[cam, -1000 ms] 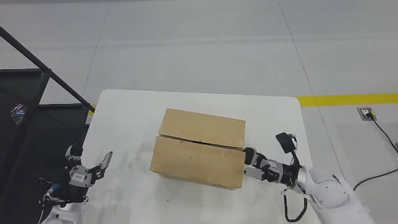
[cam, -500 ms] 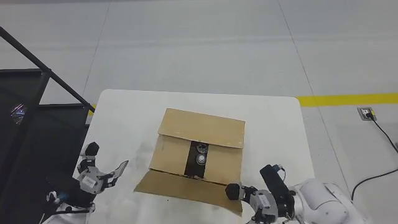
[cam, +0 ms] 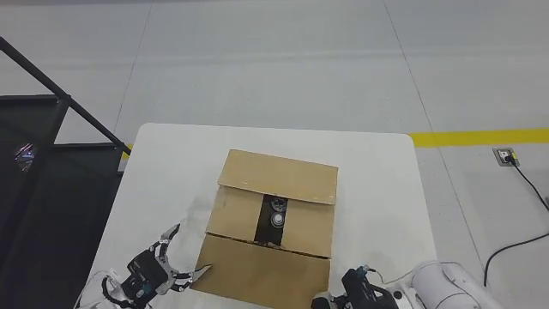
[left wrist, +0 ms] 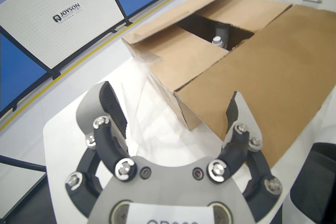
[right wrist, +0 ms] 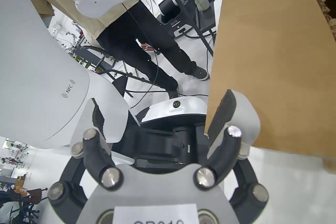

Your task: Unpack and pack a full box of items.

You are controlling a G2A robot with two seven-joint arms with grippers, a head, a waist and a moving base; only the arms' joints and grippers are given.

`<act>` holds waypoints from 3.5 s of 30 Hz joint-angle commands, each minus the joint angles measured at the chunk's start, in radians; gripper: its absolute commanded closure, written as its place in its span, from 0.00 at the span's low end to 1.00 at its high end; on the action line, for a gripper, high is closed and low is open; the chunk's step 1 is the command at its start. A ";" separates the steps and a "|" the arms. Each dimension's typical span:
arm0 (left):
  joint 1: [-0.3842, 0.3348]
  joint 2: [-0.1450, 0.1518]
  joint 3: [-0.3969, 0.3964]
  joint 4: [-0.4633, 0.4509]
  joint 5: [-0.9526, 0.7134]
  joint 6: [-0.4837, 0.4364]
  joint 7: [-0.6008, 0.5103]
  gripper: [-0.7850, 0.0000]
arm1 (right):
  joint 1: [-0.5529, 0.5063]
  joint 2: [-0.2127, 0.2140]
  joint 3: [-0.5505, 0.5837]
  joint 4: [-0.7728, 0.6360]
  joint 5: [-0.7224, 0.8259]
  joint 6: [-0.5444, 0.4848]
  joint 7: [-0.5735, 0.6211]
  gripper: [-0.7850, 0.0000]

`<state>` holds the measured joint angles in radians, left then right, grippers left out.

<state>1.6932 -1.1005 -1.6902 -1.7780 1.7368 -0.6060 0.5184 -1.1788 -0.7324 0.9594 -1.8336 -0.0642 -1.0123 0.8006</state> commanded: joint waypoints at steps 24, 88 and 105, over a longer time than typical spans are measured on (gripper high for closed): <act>-0.030 -0.004 0.041 0.043 -0.041 0.106 -0.061 0.00 | 0.147 -0.052 -0.058 0.109 0.530 0.310 -0.181 0.00; 0.006 0.022 0.056 0.051 -0.013 0.172 0.047 0.00 | 0.650 -0.450 -0.223 0.828 0.492 0.348 -0.448 0.00; -0.018 0.011 -0.025 0.165 -0.226 0.297 -0.114 0.00 | 0.553 -0.439 -0.240 0.511 0.364 0.863 -0.177 0.00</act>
<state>1.6752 -1.0888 -1.7169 -1.6160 1.5090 -0.3069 0.4000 -0.6303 -1.1670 0.7202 -1.3291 0.2789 -0.1550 0.6064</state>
